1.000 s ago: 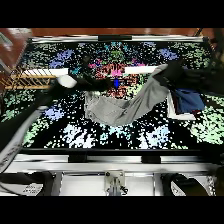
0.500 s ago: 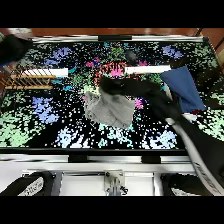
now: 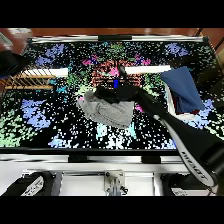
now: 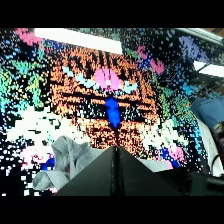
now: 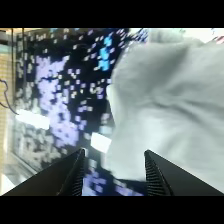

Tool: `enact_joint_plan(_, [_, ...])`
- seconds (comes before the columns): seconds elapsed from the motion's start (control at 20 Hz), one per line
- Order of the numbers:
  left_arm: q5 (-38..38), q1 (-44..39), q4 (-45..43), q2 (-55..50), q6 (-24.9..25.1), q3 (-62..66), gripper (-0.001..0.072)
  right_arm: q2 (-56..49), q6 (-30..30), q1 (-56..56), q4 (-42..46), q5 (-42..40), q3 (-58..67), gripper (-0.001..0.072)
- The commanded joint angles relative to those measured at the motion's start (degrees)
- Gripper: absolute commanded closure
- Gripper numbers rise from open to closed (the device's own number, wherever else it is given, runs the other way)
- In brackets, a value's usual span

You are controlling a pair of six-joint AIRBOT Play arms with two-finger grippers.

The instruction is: Fold the shirts.

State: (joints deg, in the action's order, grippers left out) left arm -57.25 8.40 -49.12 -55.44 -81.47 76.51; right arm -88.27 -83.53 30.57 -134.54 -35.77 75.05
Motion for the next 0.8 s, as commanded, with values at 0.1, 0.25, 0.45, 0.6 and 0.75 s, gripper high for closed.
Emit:
enact_joint_plan(0.1, [-0.6,0.1,0.0,0.2,1.5,-1.6,0.0679,5.6,3.3,-16.9,22.5,-26.7,-0.2,0.0181])
enact_joint_plan(0.25, [-0.2,0.1,0.0,0.2,1.5,-1.6,0.0680,3.4,0.2,-24.7,20.2,-36.2,-5.7,0.0035])
enact_joint_plan(0.45, [1.0,0.1,0.0,0.2,1.4,-1.6,0.0679,-1.4,-4.7,-24.1,6.5,-26.4,-11.4,0.0035])
enact_joint_plan(0.6, [1.1,0.1,0.0,0.2,1.4,-1.6,0.0679,-5.2,-6.3,-20.5,2.3,-20.8,-11.4,0.0035])
enact_joint_plan(0.75, [1.3,0.1,0.0,0.1,1.4,-1.6,0.0679,-7.4,-7.2,-17.7,-1.5,-17.4,-11.4,0.0056])
